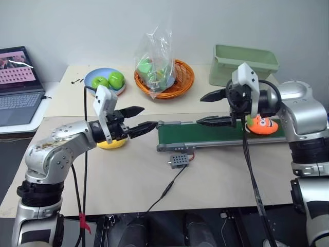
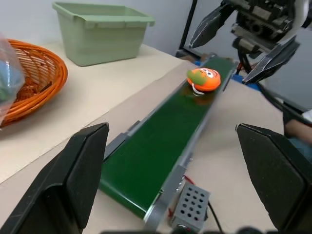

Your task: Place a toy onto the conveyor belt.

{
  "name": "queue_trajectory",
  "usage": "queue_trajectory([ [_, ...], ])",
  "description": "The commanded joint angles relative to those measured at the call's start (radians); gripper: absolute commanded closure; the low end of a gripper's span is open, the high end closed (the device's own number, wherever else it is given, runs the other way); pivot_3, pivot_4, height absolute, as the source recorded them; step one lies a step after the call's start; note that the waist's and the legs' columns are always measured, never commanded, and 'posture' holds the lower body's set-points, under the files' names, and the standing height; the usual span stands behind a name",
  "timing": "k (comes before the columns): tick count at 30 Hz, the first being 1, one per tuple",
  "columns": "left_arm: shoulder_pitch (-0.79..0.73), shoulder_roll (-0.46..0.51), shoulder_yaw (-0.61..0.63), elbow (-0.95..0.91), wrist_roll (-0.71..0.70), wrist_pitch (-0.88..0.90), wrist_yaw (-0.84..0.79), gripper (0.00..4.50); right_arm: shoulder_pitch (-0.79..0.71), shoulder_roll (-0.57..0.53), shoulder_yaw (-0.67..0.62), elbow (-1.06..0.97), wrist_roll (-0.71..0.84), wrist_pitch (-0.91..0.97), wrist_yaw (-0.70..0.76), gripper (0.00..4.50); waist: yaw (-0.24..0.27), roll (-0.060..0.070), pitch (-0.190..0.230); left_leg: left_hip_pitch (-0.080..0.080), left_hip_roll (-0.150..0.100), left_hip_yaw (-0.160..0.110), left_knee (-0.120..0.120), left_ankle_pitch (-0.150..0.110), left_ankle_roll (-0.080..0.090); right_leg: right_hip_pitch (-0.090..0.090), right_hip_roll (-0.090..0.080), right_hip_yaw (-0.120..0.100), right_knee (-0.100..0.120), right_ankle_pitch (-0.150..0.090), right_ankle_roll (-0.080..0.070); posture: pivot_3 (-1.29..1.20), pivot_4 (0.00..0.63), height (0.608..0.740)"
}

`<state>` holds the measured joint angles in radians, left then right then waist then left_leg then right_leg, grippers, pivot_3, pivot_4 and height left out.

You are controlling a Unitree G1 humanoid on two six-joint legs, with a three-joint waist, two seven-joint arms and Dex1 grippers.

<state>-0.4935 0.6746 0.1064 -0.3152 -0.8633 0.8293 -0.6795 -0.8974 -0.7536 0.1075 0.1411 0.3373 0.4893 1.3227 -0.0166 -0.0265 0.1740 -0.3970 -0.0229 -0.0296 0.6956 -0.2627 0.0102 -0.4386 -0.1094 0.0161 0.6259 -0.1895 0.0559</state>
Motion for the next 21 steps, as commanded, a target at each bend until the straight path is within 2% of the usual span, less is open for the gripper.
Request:
queue_trajectory([
  [1, -0.014, 0.018, 0.041, -0.019, -0.028, 0.028, -0.009, 0.04, -0.029, -0.001, -0.038, -0.018, 0.022, -0.011, -0.003, 0.00, 0.000, 0.000, 0.000, 0.000, 0.000, 0.000, 0.000, 0.000, 0.000, 0.000, 0.000, 0.000, 0.000, 0.000, 0.000, 0.00, 0.150, 0.740],
  [21, -0.056, 0.041, 0.094, -0.012, -0.056, 0.107, 0.009, 0.04, -0.001, 0.032, -0.051, -0.019, 0.036, -0.015, -0.065, 0.00, 0.001, 0.000, 0.000, 0.000, 0.000, 0.000, 0.000, 0.000, 0.000, 0.000, 0.000, 0.000, 0.000, 0.000, 0.000, 0.00, 0.150, 0.740],
])
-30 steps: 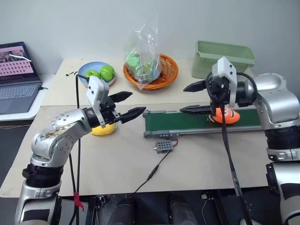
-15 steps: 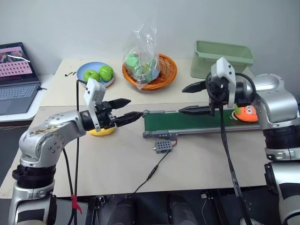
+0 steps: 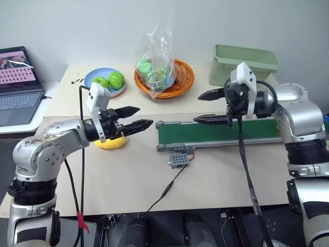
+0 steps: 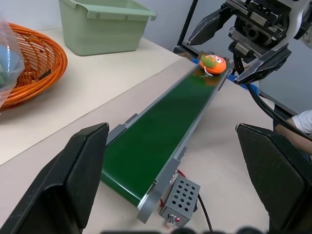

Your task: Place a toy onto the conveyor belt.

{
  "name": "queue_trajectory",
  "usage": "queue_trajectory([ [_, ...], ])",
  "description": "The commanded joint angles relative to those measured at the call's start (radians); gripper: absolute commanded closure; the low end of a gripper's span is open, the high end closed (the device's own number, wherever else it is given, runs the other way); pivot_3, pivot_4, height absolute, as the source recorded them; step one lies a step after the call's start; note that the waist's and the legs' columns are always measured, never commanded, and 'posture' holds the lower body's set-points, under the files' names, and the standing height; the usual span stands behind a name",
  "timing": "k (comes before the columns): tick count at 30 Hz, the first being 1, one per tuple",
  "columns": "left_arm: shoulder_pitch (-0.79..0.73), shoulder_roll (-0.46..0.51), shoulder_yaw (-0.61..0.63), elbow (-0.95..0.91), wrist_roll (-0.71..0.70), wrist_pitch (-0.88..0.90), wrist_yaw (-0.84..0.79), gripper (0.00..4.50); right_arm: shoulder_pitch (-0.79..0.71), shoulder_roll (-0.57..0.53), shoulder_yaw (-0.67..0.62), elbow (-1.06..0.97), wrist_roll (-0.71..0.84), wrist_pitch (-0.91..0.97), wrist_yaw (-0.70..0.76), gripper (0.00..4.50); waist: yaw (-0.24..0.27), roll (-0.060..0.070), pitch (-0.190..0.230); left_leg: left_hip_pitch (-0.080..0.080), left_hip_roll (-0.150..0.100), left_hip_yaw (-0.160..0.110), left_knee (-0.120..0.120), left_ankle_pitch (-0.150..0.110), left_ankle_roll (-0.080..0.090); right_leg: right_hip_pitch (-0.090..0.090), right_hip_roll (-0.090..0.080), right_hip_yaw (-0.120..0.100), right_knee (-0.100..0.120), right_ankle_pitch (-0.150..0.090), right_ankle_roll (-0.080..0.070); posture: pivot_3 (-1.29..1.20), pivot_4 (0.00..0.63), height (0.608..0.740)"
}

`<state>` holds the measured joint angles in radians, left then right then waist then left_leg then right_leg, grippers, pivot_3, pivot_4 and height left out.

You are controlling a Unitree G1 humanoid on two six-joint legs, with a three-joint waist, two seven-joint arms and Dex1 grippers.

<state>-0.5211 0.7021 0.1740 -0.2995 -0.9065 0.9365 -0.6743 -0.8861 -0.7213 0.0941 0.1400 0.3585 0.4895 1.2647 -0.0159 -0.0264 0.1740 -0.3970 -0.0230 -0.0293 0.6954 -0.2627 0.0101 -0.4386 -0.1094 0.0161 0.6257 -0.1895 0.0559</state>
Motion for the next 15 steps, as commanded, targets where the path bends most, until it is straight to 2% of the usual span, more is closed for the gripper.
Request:
queue_trajectory([
  [1, -0.030, 0.013, 0.028, -0.031, -0.015, 0.002, 0.005, 0.04, -0.013, 0.002, -0.036, -0.015, 0.014, -0.018, -0.009, 0.00, 0.000, 0.000, 0.000, 0.000, 0.000, 0.000, 0.000, 0.000, 0.000, 0.000, 0.000, 0.000, 0.000, 0.000, 0.000, 0.00, 0.150, 0.740],
  [15, -0.027, 0.019, 0.046, -0.047, -0.028, 0.013, 0.020, 0.04, -0.020, 0.027, -0.032, -0.004, 0.011, -0.018, -0.020, 0.00, 0.000, 0.000, 0.000, 0.000, 0.000, 0.000, 0.000, 0.000, 0.000, 0.000, 0.000, 0.000, 0.000, 0.000, 0.000, 0.00, 0.150, 0.740],
])
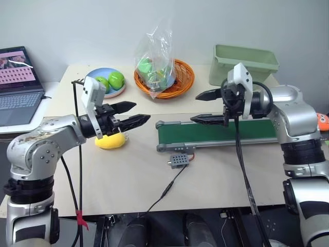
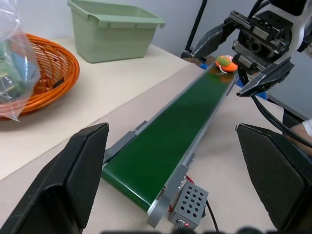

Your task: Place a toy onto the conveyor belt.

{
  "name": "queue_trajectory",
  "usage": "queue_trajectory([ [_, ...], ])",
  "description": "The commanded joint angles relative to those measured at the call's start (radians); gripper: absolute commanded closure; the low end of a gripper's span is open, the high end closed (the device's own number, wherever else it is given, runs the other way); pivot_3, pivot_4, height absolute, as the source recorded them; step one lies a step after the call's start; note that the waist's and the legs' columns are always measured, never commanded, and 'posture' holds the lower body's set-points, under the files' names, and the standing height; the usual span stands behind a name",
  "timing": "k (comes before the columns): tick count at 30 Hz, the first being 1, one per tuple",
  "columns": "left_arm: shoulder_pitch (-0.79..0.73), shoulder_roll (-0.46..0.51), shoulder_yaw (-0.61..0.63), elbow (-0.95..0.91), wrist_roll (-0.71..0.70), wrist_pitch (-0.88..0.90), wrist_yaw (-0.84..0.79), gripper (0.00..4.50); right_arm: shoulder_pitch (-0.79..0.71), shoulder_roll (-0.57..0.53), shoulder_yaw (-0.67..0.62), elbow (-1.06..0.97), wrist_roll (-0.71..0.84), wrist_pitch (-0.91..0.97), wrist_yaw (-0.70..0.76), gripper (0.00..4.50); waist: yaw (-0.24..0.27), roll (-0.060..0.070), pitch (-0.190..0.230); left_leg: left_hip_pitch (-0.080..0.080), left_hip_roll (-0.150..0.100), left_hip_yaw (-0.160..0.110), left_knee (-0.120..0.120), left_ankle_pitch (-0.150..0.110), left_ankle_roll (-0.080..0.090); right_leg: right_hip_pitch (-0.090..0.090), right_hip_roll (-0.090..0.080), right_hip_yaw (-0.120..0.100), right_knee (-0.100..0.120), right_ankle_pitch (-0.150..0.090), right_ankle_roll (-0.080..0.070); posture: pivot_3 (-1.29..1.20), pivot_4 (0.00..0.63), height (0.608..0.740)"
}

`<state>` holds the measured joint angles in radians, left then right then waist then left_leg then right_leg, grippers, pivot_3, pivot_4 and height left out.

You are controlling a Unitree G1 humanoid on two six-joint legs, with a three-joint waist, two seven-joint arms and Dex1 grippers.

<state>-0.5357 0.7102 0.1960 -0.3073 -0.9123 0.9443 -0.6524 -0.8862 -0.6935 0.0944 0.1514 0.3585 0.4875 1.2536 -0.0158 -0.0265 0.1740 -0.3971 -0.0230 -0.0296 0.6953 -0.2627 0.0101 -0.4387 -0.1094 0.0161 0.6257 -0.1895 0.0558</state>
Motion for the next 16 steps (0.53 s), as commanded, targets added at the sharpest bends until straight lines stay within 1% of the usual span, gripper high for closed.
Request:
queue_trajectory([
  [1, -0.013, 0.010, 0.023, -0.040, -0.021, 0.003, -0.001, 0.04, -0.019, -0.001, -0.032, -0.016, 0.011, -0.016, -0.009, 0.00, 0.000, 0.000, 0.000, 0.000, 0.000, 0.000, 0.000, 0.000, 0.000, 0.000, 0.000, 0.000, 0.000, 0.000, 0.000, 0.00, 0.150, 0.740],
  [16, -0.015, 0.012, 0.020, -0.038, -0.007, -0.003, 0.005, 0.04, -0.014, -0.005, -0.027, -0.014, 0.004, -0.024, -0.002, 0.00, 0.000, 0.000, 0.000, 0.000, 0.000, 0.000, 0.000, 0.000, 0.000, 0.000, 0.000, 0.000, 0.000, 0.000, 0.000, 0.00, 0.150, 0.740],
])
